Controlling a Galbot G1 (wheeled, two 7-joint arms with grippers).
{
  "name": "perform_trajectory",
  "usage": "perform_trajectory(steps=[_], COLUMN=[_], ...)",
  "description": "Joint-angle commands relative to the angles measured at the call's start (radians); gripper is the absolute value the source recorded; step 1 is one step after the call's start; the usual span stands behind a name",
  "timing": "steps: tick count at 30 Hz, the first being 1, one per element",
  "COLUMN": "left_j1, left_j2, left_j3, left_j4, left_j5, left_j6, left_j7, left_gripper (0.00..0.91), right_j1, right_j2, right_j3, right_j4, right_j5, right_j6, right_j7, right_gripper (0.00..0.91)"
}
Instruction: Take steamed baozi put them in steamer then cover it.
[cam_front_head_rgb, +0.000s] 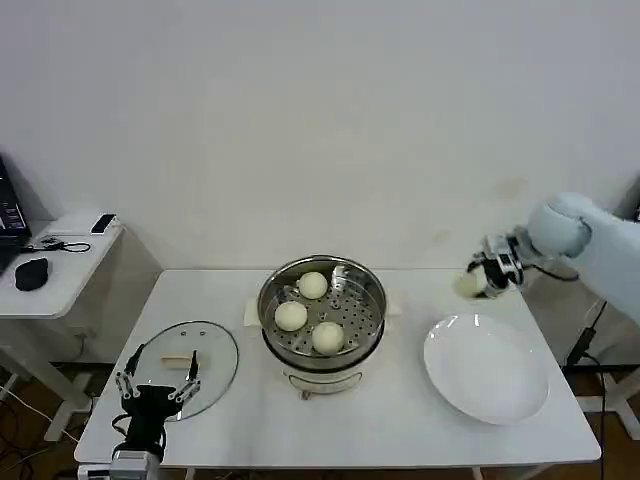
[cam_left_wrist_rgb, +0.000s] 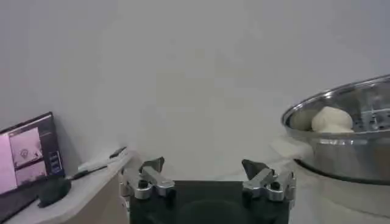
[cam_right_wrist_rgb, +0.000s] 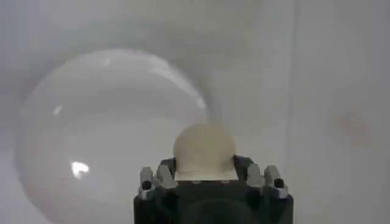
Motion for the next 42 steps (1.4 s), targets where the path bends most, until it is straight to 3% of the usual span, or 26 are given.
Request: perform_trajectory(steps=[1,8,16,27,42], left_j1=[-0.003,-0.007,-0.007,-0.005,-0.009], left_j2=[-0.003,-0.014,-0.020,-0.021,-0.019], left_j3=[-0.005,-0.006,-0.015,-0.021,-0.026], left_j4=[0.001,0.007,0.011,0.009,0.021], left_j5=[0.000,0.004,0.003,0.001,-0.002], left_j6=[0.000,0.000,-0.002,-0.003,-0.004], left_j7=[0.000,0.000,0.000,0.000,0.000], left_gripper=[0.907,0.907,0.907,0.907,0.907], right_j1=[0.250,0.213,0.128,0.014,-0.034], right_j2=[0.204,0.329,0.421,0.478,0.482], right_j3=[-0.209,-0.234,-0.227,-0.203,-0.178], right_j4=[0.063,0.031,-0.020,-0.110,-0.150], right_j5=[0.228,0.392,0.463,0.379,0.307], right_j6=[-0.129,-0.236,-0.297,-0.325,-0.318], right_j7=[0.063,0.146,0.192,0.195,0.184], right_gripper=[0.645,0.655,0.655,0.655,0.655])
